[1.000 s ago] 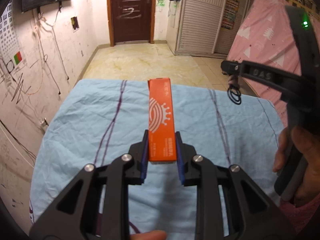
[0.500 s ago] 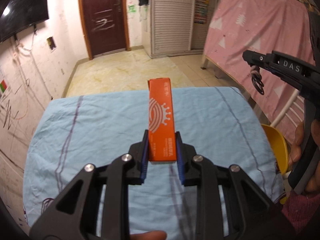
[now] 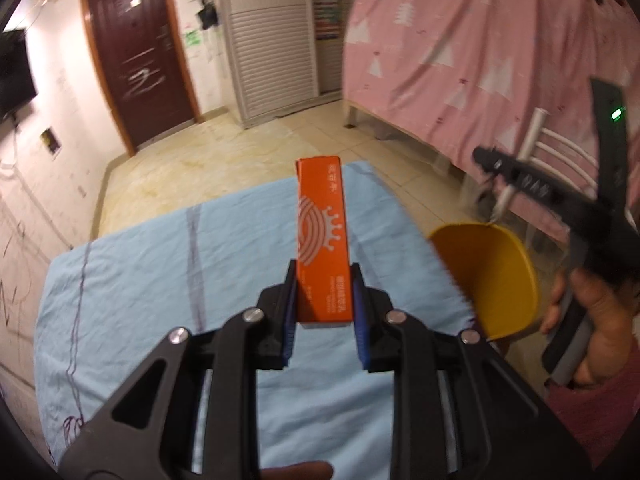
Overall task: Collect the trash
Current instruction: 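Carry the orange box and black cable to the yellow bin and open both grippers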
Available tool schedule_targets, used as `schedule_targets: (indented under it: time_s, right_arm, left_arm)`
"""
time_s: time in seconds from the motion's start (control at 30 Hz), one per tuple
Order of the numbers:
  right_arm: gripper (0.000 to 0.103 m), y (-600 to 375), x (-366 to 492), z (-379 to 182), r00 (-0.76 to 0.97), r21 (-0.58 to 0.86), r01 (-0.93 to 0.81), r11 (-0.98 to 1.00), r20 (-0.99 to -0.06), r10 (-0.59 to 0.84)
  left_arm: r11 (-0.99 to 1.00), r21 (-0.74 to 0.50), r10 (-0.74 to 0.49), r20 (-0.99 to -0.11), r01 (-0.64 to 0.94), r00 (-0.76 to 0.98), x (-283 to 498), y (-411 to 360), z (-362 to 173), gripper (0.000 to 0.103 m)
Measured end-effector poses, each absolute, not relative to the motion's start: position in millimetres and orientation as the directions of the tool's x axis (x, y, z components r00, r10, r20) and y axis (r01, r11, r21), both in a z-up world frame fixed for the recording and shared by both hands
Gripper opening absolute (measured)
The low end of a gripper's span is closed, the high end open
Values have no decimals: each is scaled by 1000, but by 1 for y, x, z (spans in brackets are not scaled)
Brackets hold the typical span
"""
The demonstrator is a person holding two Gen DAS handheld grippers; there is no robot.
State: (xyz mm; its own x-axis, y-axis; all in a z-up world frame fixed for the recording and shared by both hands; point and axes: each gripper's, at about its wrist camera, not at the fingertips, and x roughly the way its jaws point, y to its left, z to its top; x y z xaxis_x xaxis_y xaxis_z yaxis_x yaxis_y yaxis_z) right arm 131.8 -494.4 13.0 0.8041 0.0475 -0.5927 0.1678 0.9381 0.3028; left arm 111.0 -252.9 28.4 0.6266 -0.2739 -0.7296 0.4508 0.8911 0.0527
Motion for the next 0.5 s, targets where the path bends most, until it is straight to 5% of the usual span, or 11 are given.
schedule_targets:
  time_s: [0.5]
  right_arm:
    - [19, -571, 98, -74, 723, 338, 356, 871, -691, -27]
  left_arm:
    - [745, -66, -492, -725, 663, 481, 104, -362, 22, 22]
